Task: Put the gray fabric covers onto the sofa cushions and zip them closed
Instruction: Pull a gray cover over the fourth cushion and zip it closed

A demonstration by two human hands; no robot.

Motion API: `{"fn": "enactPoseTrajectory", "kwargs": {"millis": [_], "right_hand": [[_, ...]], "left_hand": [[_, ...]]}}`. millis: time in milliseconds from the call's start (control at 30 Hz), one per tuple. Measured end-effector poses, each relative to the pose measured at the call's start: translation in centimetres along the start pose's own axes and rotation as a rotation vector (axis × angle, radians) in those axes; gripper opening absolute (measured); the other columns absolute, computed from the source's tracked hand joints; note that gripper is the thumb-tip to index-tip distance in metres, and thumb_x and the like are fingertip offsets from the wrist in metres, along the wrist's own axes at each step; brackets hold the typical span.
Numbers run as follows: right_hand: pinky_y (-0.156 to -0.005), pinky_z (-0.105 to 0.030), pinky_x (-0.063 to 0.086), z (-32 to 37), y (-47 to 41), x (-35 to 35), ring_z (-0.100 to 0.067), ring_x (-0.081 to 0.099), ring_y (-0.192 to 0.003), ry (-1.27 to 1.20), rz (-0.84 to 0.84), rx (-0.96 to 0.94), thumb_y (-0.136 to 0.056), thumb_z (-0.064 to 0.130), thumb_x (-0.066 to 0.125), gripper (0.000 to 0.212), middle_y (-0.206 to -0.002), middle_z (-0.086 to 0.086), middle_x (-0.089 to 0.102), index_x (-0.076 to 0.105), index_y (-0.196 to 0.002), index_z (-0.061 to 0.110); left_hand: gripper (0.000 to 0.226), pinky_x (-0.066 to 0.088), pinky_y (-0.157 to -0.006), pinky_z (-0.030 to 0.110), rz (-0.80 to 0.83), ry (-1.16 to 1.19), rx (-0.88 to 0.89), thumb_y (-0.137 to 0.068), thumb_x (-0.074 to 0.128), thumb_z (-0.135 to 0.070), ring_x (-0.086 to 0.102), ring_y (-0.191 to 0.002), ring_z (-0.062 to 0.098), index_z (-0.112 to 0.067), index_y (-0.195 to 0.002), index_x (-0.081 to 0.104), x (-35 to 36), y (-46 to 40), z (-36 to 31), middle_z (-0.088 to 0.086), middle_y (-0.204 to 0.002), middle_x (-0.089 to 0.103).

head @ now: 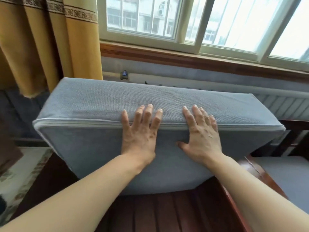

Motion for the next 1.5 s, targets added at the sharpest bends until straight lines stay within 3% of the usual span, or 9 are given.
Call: {"fn": "enactPoseTrajectory", "kwargs": {"millis": [133, 267, 533, 733, 900, 1033, 1233, 1400, 1500], "right_hand": [[-0.116, -0.036, -0.01, -0.4, 2.7, 0.0, -0.024, -0.008, -0.145, -0.023, -0.028, -0.046, -0.077, 0.038, 0.066, 0.101, -0.158, -0.006, -0.005, -0.004, -0.149, 0.03], [-0.116, -0.036, -0.006, -0.8, 7.2, 0.7, -0.029, 0.005, -0.146, -0.041, -0.084, -0.086, -0.062, 0.026, 0.075, 0.11, -0.157, -0.011, 0.01, 0.009, -0.15, 0.024], [-0.114, -0.042, 0.01, -0.9, 16.4, 1.2, -0.032, 0.012, -0.144, -0.123, -0.152, -0.169, -0.054, 0.004, 0.066, 0.104, -0.155, -0.019, 0.017, 0.025, -0.149, 0.011], [-0.115, -0.046, 0.011, -1.0, 22.1, 1.8, -0.035, 0.01, -0.144, -0.119, -0.088, -0.227, -0.054, 0.006, 0.069, 0.104, -0.155, -0.021, 0.014, 0.025, -0.148, 0.008], [-0.114, -0.049, 0.012, -2.2, 24.5, 1.4, -0.03, 0.013, -0.144, -0.081, -0.065, -0.254, -0.052, 0.007, 0.073, 0.106, -0.156, -0.011, 0.018, 0.027, -0.146, 0.018], [-0.114, -0.05, 0.006, -1.9, 27.2, 2.2, -0.032, 0.005, -0.145, -0.016, -0.058, -0.196, -0.053, 0.004, 0.072, 0.111, -0.158, -0.011, 0.008, 0.019, -0.15, 0.022], [-0.111, -0.057, 0.014, -0.9, 34.8, 4.9, -0.039, 0.008, -0.143, 0.067, -0.063, -0.189, -0.076, 0.012, 0.036, 0.079, -0.156, -0.019, 0.008, 0.01, -0.15, 0.021], [-0.111, -0.055, 0.011, -1.5, 38.7, 6.2, -0.037, 0.01, -0.143, 0.093, 0.104, -0.259, -0.055, 0.03, 0.085, 0.119, -0.156, -0.017, 0.011, 0.013, -0.15, 0.026], [-0.112, -0.054, 0.011, -1.7, 39.8, 6.2, -0.033, 0.009, -0.144, 0.049, 0.141, -0.266, -0.049, 0.045, 0.087, 0.124, -0.157, -0.014, 0.01, 0.016, -0.15, 0.03]], "left_hand": [[0.109, -0.001, -0.109, 0.053, -0.061, -0.02, -0.035, -0.07, 0.065, -0.023, 0.005, -0.131, 0.024, -0.021, -0.14, -0.018, -0.4, 2.0, -1.2, 0.005, -0.138, 0.002], [0.116, 0.015, -0.102, 0.055, -0.189, -0.089, -0.099, -0.044, 0.078, -0.02, 0.032, -0.11, 0.029, -0.011, -0.142, 0.015, -0.1, 5.2, -3.3, 0.01, -0.121, 0.031], [0.072, 0.04, -0.09, 0.052, -0.257, -0.014, -0.038, -0.047, 0.07, 0.003, 0.041, -0.109, 0.035, -0.003, -0.116, 0.05, -1.2, 13.0, -5.7, 0.015, -0.119, 0.04], [0.068, 0.026, -0.105, 0.059, -0.155, 0.009, 0.001, -0.051, 0.066, 0.003, 0.028, -0.135, 0.035, -0.008, -0.112, 0.037, -0.9, 17.9, -6.9, 0.019, -0.145, 0.029], [0.081, 0.027, -0.1, 0.066, -0.116, -0.052, 0.055, -0.044, 0.078, -0.007, 0.032, -0.129, 0.034, -0.009, -0.113, 0.035, 0.0, 21.6, -7.2, 0.016, -0.138, 0.032], [0.1, 0.032, -0.097, 0.058, -0.095, -0.044, 0.1, -0.047, 0.077, -0.014, 0.037, -0.12, 0.031, -0.003, -0.136, 0.032, 0.3, 25.8, -7.2, 0.013, -0.134, 0.034], [0.121, 0.031, -0.088, 0.046, 0.031, -0.042, 0.183, -0.041, 0.08, -0.065, 0.04, -0.108, 0.03, 0.0, -0.134, 0.037, 1.7, 32.1, -8.2, 0.013, -0.123, 0.038], [0.088, 0.024, -0.096, 0.052, -0.031, 0.025, 0.206, -0.04, 0.091, -0.043, 0.04, -0.098, 0.027, -0.01, -0.107, 0.044, 2.5, 33.3, -9.4, 0.008, -0.108, 0.037], [0.091, 0.022, -0.102, 0.06, -0.072, 0.069, 0.209, -0.032, 0.094, -0.033, 0.039, -0.1, 0.026, -0.014, -0.104, 0.042, 2.6, 33.6, -10.4, 0.006, -0.11, 0.036]]}}
Point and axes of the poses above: each hand's wrist, its own y-axis away from the middle knuckle, its own x-axis out of the palm, z = x × y, the point moved 2 cm from there along -y, towards the middle knuckle
